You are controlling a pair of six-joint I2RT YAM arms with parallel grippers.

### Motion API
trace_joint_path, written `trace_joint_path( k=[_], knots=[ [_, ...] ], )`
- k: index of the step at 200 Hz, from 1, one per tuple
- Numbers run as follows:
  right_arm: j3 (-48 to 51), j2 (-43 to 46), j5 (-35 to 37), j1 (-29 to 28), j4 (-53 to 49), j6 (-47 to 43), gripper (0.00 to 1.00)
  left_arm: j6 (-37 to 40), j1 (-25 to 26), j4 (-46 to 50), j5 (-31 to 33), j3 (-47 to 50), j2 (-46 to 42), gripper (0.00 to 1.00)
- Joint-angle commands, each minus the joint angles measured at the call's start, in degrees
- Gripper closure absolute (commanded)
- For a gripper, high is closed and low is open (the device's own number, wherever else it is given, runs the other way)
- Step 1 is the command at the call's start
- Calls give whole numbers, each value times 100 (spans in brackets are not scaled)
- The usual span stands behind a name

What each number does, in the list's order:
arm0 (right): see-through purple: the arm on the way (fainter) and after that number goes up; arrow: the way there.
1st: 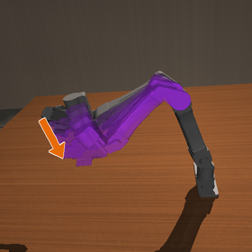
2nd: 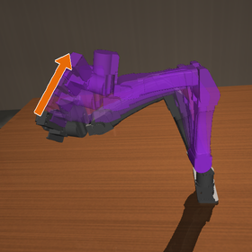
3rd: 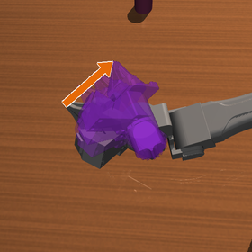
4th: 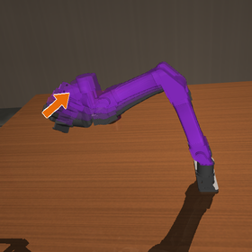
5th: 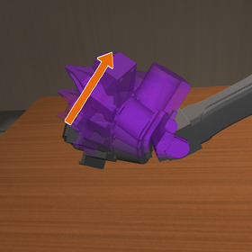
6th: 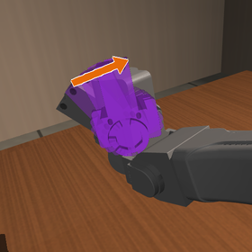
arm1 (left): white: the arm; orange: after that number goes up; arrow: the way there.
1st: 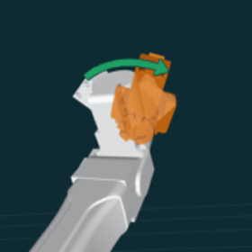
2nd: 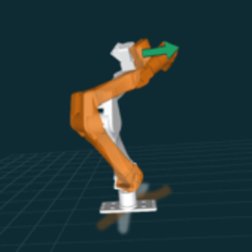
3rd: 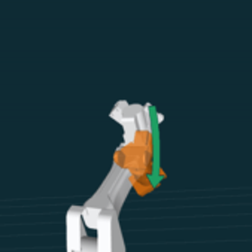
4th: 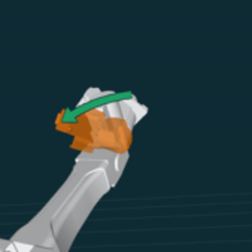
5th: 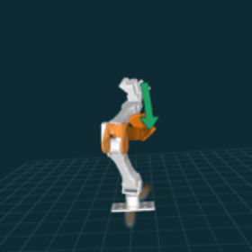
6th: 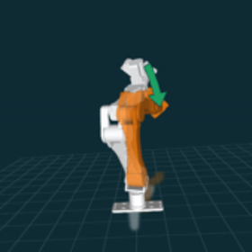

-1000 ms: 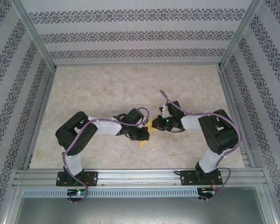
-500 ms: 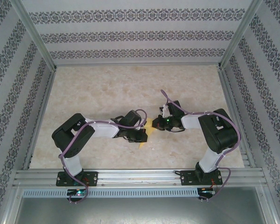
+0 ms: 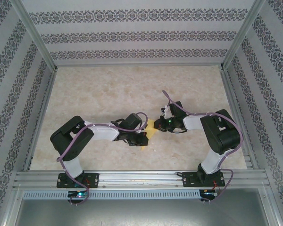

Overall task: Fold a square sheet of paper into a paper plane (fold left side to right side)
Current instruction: Fold the wing for the fifth time at the center of the table.

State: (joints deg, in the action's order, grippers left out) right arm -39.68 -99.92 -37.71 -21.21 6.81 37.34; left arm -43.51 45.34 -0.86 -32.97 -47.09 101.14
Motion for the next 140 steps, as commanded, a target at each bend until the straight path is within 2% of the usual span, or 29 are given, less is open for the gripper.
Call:
trace_joint_path(
  k=[1, 140],
  knots=[
    [189, -520, 956, 12, -646, -227, 100, -24, 117, 549, -78, 201, -134, 95],
    [180, -564, 950, 37, -700, -263, 100, 97, 194, 824, 55, 489, -332, 95]
  ],
)
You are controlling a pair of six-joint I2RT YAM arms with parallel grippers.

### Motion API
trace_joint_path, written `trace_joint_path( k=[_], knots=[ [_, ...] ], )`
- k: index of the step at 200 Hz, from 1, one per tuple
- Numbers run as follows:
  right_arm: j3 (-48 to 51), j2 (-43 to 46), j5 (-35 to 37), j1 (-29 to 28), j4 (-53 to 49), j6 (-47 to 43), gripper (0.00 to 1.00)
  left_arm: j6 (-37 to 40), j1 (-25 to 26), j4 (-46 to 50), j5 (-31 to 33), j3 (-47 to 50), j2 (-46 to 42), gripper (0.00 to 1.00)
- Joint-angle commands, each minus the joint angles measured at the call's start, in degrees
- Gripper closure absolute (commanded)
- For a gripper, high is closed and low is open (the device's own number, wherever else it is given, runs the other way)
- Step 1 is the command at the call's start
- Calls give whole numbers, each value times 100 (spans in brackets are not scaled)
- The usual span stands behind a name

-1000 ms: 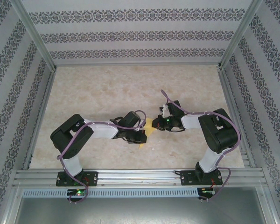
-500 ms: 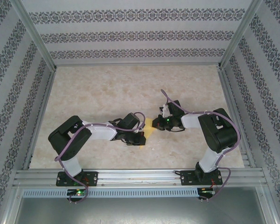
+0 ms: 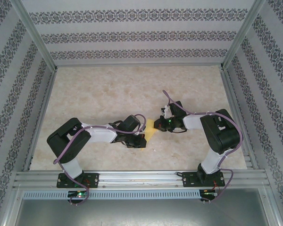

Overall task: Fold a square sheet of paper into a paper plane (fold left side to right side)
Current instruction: Fold the wing for the fifth time at the center of the table.

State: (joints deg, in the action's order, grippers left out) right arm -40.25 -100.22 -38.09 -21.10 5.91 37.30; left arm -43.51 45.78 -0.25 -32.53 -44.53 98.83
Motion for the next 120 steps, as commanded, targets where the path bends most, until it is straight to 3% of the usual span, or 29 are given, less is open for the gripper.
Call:
trace_joint_path(
  k=[1, 120],
  knots=[
    [237, -529, 987, 27, -609, -258, 100, 97, 151, 763, 15, 234, -100, 95],
    [232, -538, 970, 28, -653, -262, 100, 84, 247, 888, 164, 461, -256, 95]
  ],
)
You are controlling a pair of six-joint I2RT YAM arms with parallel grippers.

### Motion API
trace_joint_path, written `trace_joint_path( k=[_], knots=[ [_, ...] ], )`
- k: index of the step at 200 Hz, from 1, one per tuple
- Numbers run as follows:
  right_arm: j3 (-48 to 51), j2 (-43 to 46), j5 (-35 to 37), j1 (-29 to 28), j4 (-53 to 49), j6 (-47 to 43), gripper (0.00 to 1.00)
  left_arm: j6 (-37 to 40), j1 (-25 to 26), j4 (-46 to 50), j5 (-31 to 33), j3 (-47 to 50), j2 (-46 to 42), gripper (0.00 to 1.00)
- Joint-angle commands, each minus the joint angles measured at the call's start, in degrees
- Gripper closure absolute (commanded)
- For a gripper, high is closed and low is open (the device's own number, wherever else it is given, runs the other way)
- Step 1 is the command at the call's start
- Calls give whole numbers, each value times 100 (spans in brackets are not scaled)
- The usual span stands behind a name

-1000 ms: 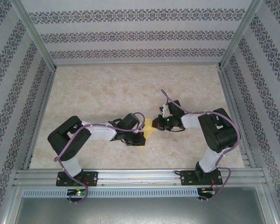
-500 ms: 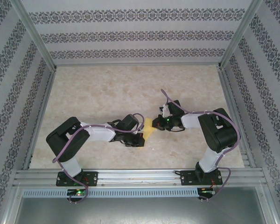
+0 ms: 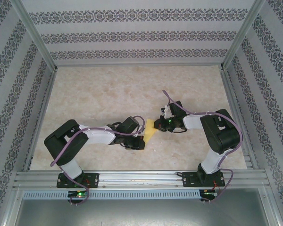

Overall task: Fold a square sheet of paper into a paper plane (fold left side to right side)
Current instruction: Fold the wing for the fifth time at the center of the table.

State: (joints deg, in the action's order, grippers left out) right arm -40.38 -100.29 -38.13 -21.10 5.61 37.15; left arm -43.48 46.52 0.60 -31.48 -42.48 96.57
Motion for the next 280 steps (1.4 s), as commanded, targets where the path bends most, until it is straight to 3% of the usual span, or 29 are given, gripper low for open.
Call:
trace_joint_path(
  k=[1, 141, 214, 280],
  knots=[
    [248, -533, 978, 23, -622, -249, 100, 79, 173, 802, 61, 256, -32, 95],
    [232, -553, 939, 23, -631, -260, 100, -91, 278, 853, 240, 530, -512, 96],
    [285, -491, 913, 20, -622, -260, 100, 195, -26, 924, 192, 345, -1807, 95],
    [295, -447, 905, -12, -579, -217, 100, 678, -125, 661, 80, -856, -311, 100]
  ],
)
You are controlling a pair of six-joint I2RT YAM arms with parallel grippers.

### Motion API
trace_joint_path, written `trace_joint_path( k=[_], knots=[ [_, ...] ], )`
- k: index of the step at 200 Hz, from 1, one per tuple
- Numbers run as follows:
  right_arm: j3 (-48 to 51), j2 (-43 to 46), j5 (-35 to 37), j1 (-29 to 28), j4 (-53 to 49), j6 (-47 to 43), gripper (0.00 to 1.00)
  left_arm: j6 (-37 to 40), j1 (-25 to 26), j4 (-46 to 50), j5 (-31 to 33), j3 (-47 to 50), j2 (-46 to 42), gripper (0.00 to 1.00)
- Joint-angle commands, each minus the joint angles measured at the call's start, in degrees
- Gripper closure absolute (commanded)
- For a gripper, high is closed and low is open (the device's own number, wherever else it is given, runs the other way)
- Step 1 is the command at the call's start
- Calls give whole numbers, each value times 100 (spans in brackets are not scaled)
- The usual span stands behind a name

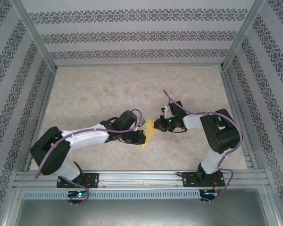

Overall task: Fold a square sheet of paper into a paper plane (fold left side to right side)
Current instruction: Fold the wing for the fifth time at the center of the table.

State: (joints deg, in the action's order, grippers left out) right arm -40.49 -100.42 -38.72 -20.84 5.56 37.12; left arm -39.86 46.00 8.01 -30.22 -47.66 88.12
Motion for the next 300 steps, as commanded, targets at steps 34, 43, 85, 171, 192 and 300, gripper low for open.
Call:
trace_joint_path(
  k=[34, 43, 85, 171, 192, 300],
  knots=[
    [271, -424, 936, -78, -557, -184, 100, 427, -134, -22, 203, -779, 1217, 100],
    [270, -409, 919, -82, -561, -179, 100, 437, -143, 20, 254, -823, 1325, 100],
    [162, -236, 786, -82, -556, -136, 100, 418, -144, 125, 472, -685, 1513, 100],
    [-398, 154, 379, 101, -723, -151, 100, 270, -135, -9, 541, -157, 1498, 100],
    [-407, 91, 306, 230, -646, -146, 100, 259, -135, -42, 530, -133, 1494, 100],
    [-456, -327, 311, 480, -644, -300, 100, 259, -132, -124, 462, -236, 1379, 100]
  ],
)
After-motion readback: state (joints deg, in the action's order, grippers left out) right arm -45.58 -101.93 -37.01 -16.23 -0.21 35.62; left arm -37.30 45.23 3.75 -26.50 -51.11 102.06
